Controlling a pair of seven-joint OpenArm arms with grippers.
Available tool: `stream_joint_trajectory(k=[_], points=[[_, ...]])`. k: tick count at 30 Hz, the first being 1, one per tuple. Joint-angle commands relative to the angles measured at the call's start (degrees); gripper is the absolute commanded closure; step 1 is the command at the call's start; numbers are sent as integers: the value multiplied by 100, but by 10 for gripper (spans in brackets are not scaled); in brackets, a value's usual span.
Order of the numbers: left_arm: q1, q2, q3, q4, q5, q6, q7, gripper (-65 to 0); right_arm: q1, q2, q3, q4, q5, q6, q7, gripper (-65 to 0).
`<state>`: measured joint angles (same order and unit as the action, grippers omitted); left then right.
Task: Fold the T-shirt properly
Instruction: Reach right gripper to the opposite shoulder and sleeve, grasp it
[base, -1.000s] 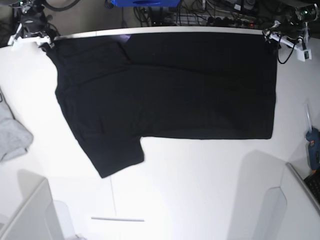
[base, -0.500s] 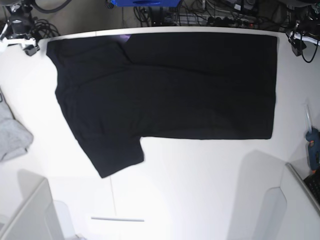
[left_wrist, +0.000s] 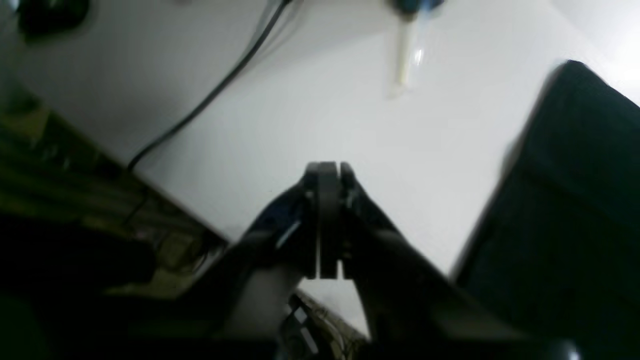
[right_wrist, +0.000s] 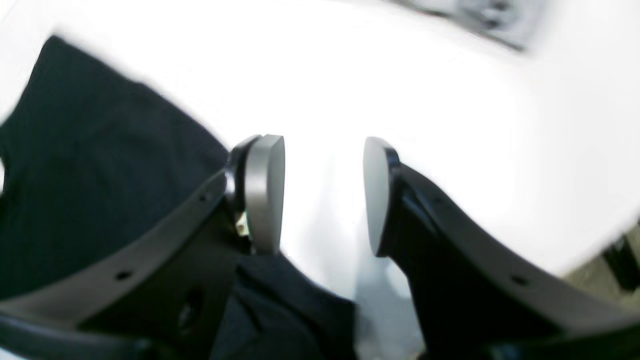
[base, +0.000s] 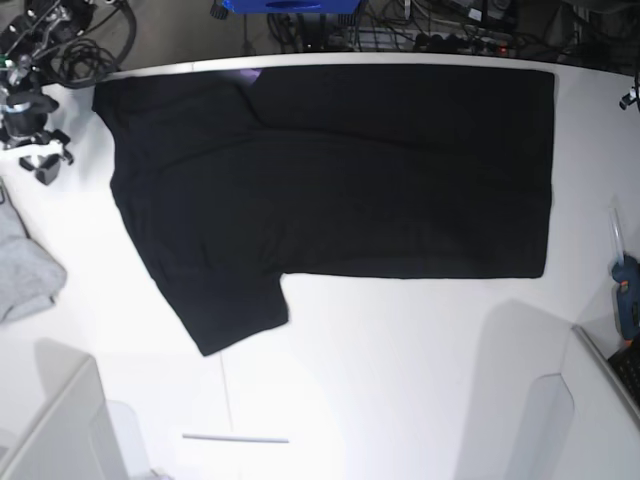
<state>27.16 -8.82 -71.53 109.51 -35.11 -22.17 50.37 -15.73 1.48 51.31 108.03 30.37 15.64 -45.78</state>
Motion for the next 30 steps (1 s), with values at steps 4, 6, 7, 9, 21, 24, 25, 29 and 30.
stream_joint_trajectory(k=[4, 6, 7, 9, 21, 24, 25, 29, 30], points=[[-12, -230, 107, 104, -62, 6, -127, 0, 381, 112, -678, 103, -483, 348, 125, -245], [14, -336, 397, 104, -36, 6, -127, 0, 689, 209, -1091, 76, -756, 454, 108, -245], [14, -362, 520, 104, -36, 6, -127, 0, 839, 209, -1285, 15, -888, 463, 99, -245], [-4, -371, 704, 104, -27, 6, -127, 0, 1225, 252, -1698, -196, -1169, 471, 99, -245], [-30, -388, 880, 95, -27, 15, -127, 0, 3740, 929, -3017, -3625, -1661, 498, 134, -254], [-30, -388, 863, 86, -27, 15, -127, 0, 4320, 973, -3210, -4574, -1652, 498, 143, -305], [-30, -380, 854, 95, -27, 15, -127, 0, 4513, 982, -3245, -4864, -1652, 498, 196, -323], [-4, -362, 845, 95, -27, 24, -127, -77, 5032, 982, -3368, -5849, -1661, 498, 741, -353], [14, -362, 845, 95, -27, 24, -127, -95, 5129, 1000, -3439, -6060, -1661, 498, 864, -353]])
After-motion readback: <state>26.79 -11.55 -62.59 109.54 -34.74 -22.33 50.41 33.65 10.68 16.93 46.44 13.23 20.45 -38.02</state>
